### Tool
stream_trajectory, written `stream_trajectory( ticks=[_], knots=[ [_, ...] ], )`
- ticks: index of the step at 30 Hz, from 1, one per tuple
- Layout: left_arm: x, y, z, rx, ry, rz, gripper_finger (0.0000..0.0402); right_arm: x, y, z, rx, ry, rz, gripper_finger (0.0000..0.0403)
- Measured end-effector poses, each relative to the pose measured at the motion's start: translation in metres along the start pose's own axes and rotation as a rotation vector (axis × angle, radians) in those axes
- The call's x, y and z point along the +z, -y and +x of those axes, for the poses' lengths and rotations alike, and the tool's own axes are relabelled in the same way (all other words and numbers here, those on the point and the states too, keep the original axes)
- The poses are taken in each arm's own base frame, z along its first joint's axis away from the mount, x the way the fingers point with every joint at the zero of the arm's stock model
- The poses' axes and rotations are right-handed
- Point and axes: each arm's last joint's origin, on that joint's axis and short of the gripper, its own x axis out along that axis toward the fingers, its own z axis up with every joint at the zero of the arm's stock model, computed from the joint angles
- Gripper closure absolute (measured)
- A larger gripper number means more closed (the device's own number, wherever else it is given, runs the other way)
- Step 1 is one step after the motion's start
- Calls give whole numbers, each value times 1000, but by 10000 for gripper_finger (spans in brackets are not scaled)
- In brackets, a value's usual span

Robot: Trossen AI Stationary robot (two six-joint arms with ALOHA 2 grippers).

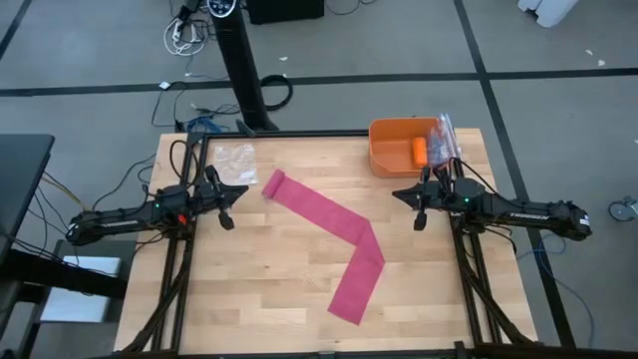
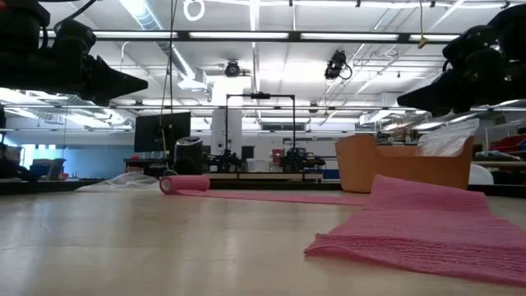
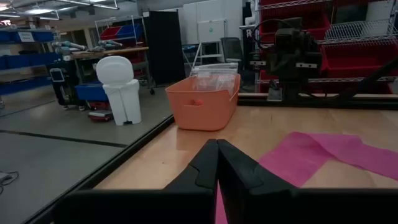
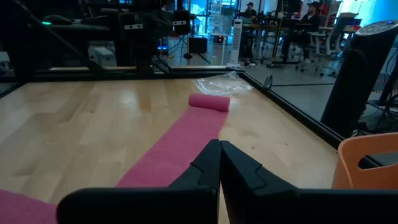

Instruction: Roll bandage

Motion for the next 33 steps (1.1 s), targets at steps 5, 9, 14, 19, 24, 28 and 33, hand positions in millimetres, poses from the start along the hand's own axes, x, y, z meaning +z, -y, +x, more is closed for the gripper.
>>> stream_trajectory(
  ticks=[5, 9, 14, 19, 24, 28, 33],
  knots=[
    [0, 0, 0, 0, 1, 0, 385, 0, 0, 0, 0, 0, 0, 392],
    [0, 0, 0, 0, 1, 0, 385, 3, 0, 0, -2, 28, 1, 392],
    [0, 0, 0, 0, 1, 0, 385, 11, 0, -1, -5, 119, 4, 392],
    [0, 0, 0, 0, 1, -1, 385, 23, 1, -3, 9, 239, 94, 392],
    [0, 0, 0, 0, 5, -10, 385, 22, -5, 1, 163, 203, 140, 398],
    [1, 0, 0, 1, 13, -58, 385, 23, -11, 9, 191, 126, 181, 398],
    [5, 0, 0, 2, 55, -134, 385, 38, -24, 20, 271, 32, 214, 395]
  ],
)
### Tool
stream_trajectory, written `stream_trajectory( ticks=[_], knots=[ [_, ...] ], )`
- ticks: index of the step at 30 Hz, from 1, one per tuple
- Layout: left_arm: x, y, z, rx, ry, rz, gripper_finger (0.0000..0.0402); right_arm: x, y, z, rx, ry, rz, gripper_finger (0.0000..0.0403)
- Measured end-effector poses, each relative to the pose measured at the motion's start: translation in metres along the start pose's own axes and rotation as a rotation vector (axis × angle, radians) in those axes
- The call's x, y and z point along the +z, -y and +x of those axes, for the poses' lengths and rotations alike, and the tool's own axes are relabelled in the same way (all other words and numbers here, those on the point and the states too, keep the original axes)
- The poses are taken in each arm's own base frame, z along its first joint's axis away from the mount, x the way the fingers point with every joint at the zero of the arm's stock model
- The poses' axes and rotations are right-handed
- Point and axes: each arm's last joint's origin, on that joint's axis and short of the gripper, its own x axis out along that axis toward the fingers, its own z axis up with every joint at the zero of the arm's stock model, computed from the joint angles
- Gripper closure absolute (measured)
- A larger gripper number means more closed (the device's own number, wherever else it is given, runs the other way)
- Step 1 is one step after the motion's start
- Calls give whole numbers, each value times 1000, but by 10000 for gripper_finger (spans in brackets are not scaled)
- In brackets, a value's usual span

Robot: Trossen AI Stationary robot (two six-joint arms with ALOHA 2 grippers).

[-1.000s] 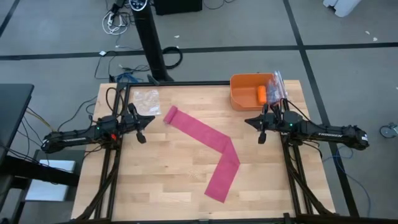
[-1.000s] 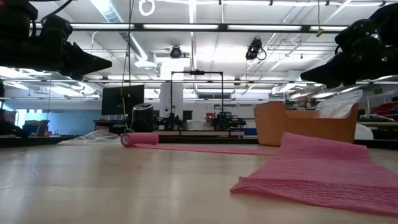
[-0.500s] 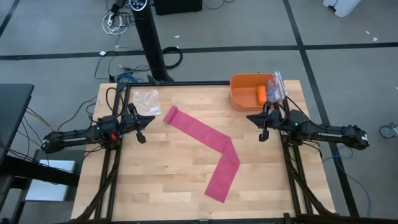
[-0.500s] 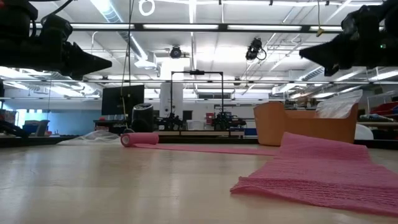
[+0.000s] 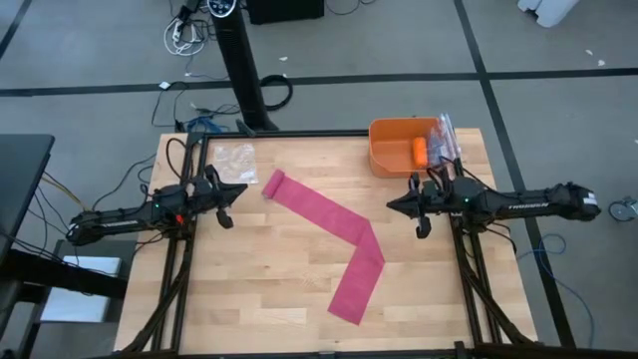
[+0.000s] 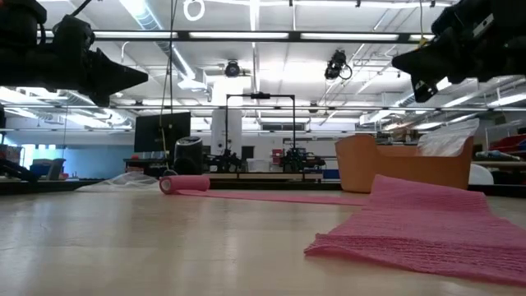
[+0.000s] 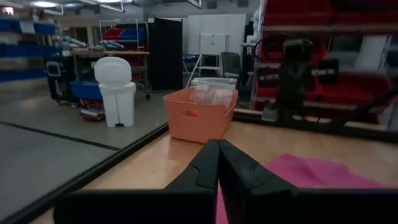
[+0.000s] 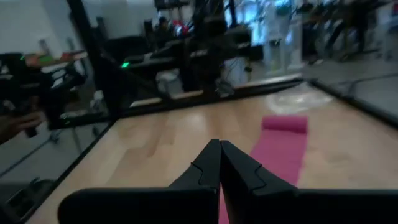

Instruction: Roll bandage

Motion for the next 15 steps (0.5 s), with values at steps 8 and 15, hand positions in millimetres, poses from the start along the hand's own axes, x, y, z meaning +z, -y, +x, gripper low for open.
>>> stream_trajectory(
  ticks=[8, 15],
  knots=[
    [-4, 1, 0, -29, -45, -83, 385, 15, -41, 44, 28, -279, 6, 394],
    [-11, 1, 0, -39, -111, -47, 385, 19, -116, 98, 86, -529, 11, 393]
  ],
)
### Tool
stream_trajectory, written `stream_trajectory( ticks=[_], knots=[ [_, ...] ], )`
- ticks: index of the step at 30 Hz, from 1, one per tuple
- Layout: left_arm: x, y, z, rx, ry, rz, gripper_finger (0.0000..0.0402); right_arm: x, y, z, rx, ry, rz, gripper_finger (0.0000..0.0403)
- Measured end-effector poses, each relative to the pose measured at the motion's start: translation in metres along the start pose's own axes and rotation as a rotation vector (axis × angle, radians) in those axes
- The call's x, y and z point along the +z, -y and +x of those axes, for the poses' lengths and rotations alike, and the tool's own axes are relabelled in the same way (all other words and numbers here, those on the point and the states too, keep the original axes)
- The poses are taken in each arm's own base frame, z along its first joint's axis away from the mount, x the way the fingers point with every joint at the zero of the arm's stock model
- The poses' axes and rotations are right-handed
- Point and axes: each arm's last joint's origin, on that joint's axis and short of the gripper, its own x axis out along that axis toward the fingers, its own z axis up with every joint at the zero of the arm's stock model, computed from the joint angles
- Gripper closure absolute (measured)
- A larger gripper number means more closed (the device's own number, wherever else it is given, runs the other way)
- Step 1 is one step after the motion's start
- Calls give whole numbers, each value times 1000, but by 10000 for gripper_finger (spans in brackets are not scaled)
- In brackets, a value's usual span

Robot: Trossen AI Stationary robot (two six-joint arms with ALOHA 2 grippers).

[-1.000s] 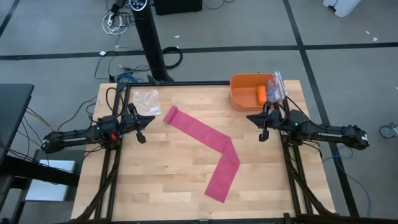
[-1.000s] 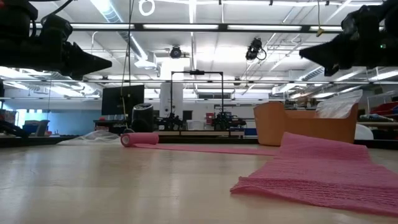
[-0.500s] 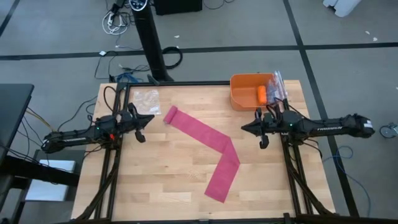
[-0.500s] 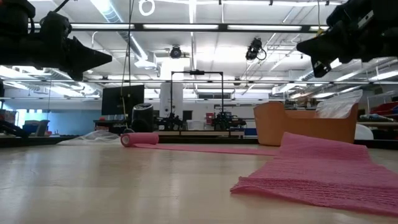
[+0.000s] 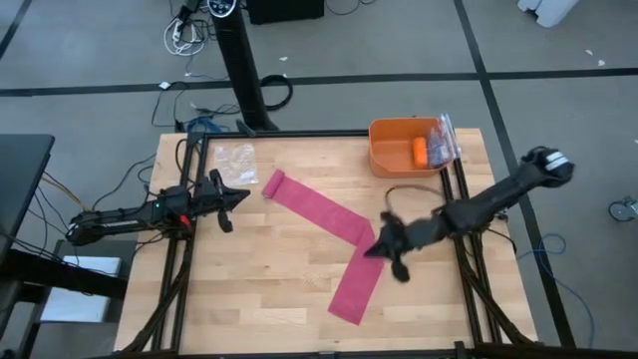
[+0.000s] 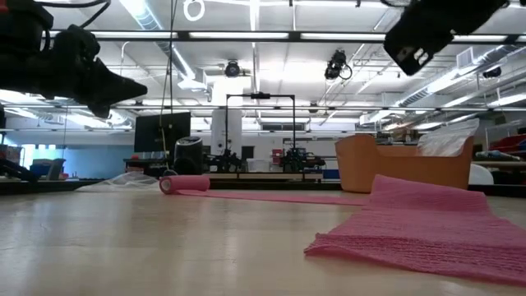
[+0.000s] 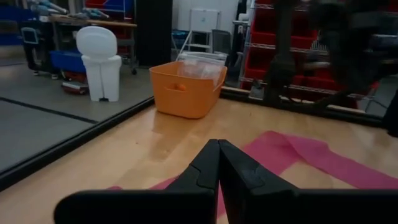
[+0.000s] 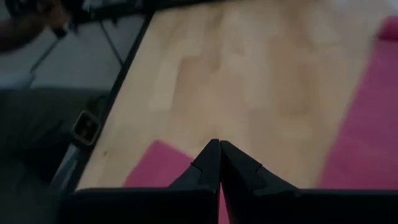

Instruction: Roll bandage

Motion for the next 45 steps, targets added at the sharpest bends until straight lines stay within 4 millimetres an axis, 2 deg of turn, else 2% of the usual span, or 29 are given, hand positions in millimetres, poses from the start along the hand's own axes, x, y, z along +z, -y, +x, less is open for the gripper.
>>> stream_trajectory(
  ticks=[4, 9, 15, 20, 25, 31, 45],
  knots=[
    [0, 0, 0, 3, -3, 2, 385, 10, -30, 26, -12, -130, 41, 381],
    [-1, 0, 0, 4, -9, 3, 385, 19, -61, 58, -20, -209, 80, 356],
    [-2, 0, 1, 6, -21, 5, 385, 14, -86, 94, -81, -351, 125, 330],
    [-2, 0, 1, 6, -21, -9, 385, 2, -103, 119, -87, -424, 165, 329],
    [-2, 0, 1, 6, -22, -17, 385, -10, -110, 138, -120, -511, 186, 329],
    [-2, 0, 1, 7, -22, -20, 385, -26, -109, 151, -164, -601, 204, 329],
    [-2, 0, 1, 7, -23, -20, 385, -30, -108, 150, -179, -638, 236, 351]
  ],
)
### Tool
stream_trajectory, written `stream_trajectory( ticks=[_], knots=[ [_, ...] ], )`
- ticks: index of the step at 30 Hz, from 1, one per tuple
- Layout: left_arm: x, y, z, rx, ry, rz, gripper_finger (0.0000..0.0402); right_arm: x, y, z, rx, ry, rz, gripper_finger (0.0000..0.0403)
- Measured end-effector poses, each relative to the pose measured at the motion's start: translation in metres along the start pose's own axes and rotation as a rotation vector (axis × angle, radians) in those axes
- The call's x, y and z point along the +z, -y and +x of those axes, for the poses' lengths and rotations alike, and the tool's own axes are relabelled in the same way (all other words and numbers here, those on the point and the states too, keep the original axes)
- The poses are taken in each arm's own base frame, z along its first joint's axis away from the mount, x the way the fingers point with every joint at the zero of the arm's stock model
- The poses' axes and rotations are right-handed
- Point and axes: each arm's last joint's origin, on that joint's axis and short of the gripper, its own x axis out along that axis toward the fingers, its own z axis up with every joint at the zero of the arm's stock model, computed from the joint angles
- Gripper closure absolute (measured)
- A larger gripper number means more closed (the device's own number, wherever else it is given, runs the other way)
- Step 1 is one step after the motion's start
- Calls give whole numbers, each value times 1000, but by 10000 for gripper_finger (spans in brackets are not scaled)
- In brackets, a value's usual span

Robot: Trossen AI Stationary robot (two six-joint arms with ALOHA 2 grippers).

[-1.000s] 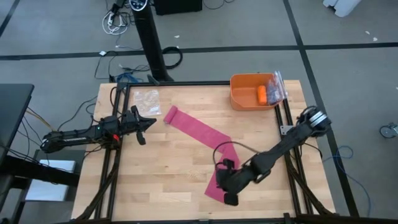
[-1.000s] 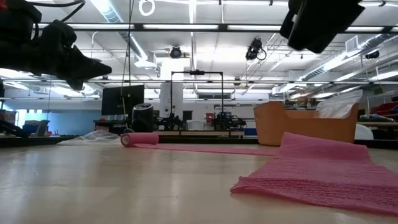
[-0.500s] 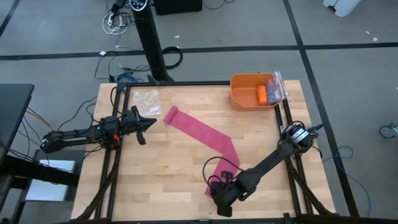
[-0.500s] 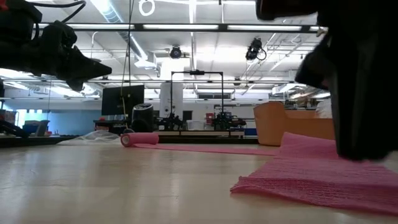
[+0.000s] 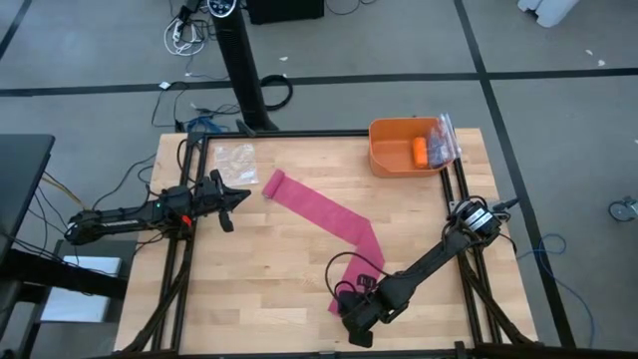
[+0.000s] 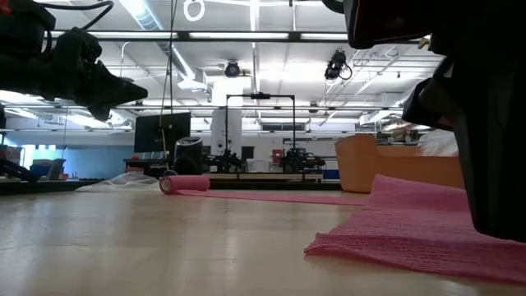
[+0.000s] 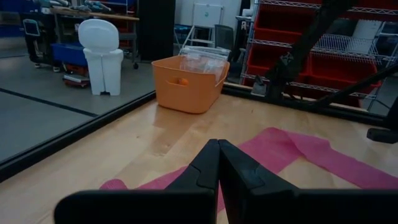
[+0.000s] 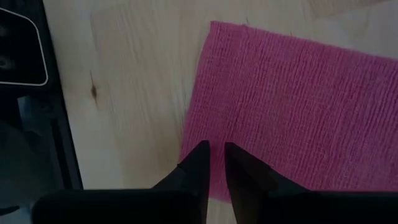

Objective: Roll bandage
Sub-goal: Roll the pink bandage

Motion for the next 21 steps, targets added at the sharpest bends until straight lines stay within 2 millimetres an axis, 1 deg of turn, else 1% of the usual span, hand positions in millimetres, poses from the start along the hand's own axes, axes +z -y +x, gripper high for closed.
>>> stream_trajectory(
  ticks=[12, 15, 21],
  knots=[
    [0, 0, 0, 0, -1, 0, 385, -1, -1, 0, 2, -1, -1, 381],
    [0, 0, 0, 0, -1, 0, 385, -1, -2, 0, 8, 2, 6, 372],
    [0, 0, 0, -6, -3, 0, 385, -3, -4, -1, 8, 14, 33, 331]
  ],
)
